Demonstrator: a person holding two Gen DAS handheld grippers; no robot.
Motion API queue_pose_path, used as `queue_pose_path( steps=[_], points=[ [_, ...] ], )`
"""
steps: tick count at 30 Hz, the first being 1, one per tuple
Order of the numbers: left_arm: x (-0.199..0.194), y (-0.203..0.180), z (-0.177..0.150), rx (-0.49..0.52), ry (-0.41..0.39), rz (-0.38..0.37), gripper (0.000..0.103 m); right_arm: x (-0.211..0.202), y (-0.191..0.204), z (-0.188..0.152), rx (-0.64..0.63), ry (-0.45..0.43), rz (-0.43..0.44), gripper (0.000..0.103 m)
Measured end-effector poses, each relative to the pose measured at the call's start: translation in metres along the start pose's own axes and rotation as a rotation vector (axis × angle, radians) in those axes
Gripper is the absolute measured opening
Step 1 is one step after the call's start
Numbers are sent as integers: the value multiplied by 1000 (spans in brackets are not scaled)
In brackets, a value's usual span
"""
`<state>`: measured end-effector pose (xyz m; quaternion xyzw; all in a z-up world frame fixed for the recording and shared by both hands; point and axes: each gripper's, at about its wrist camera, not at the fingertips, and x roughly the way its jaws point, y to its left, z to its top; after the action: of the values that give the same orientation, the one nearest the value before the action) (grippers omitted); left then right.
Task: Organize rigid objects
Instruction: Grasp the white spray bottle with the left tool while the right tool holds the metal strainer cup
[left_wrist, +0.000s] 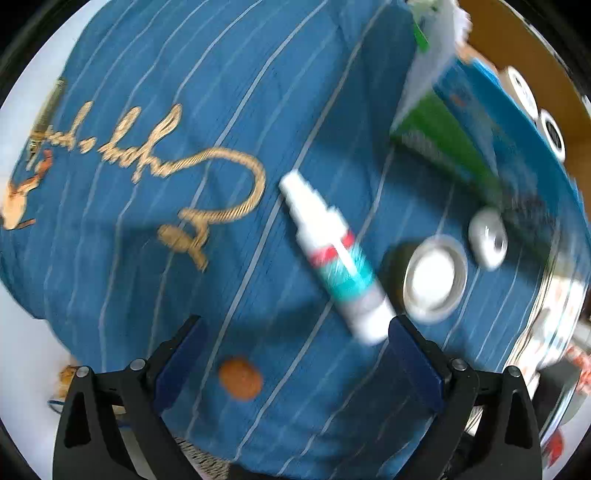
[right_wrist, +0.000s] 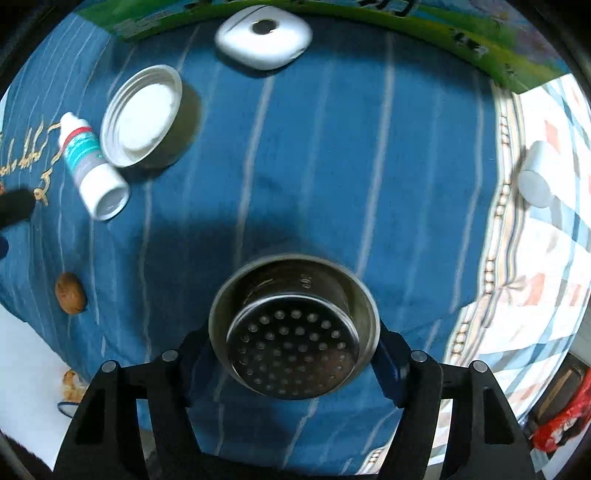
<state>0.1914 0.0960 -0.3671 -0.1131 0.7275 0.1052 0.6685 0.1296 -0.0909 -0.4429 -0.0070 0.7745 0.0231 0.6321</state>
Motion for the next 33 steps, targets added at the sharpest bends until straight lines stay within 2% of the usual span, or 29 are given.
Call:
queue_pose_path(
  steps=[3, 5, 8, 10, 11, 15, 17, 19, 21, 23, 25, 27, 29, 30, 31, 33],
  points=[
    [18, 0, 20, -43, 22, 2, 100, -2, -16, 3, 24, -6, -5, 73],
    [31, -2, 27, -35, 36, 28, 92, -2, -20, 3, 26, -6, -13, 73],
    [40, -3, 28, -14, 30, -11, 83, -1, -25, 2, 28, 3, -17, 74],
    [43, -8, 24, 29, 35, -13, 55, 2, -23, 0, 21, 16, -21, 74],
    [45, -11, 22, 51, 43, -3, 50, 3, -22, 0, 11, 23, -26, 74],
    [49, -24, 1, 179, 41, 49, 48, 8, -19, -1, -6, 47, -23, 74],
    [52, -32, -15, 243, 59, 23, 48, 9, -19, -3, -1, 51, -15, 74],
    [54, -37, -24, 256, 67, -6, 49, 10, -23, 3, 17, 57, -1, 74],
    [57, -31, -34, 201, 84, -21, 52, 10, -32, 14, 33, 64, 14, 74],
    [60, -15, -43, 81, 130, -59, 55, 7, -40, 18, 38, 68, 23, 74],
    [63, 0, -55, -47, 172, -139, 65, 5, -42, 20, 46, 68, 29, 74],
    [70, 3, -64, -97, 195, -173, 65, 6, -42, 20, 42, 65, 22, 74],
    [70, -12, -73, -23, 149, -112, 63, 9, -40, 18, 32, 59, 6, 74],
    [68, -22, -76, 42, 118, -76, 56, 8, -40, 18, 32, 55, 5, 74],
    [66, -35, -79, 105, 97, -41, 42, 8, -39, 17, 27, 56, 5, 74],
    [61, -52, -91, 223, 87, -4, 38, 7, -32, 15, 9, 70, 2, 73]
  ],
)
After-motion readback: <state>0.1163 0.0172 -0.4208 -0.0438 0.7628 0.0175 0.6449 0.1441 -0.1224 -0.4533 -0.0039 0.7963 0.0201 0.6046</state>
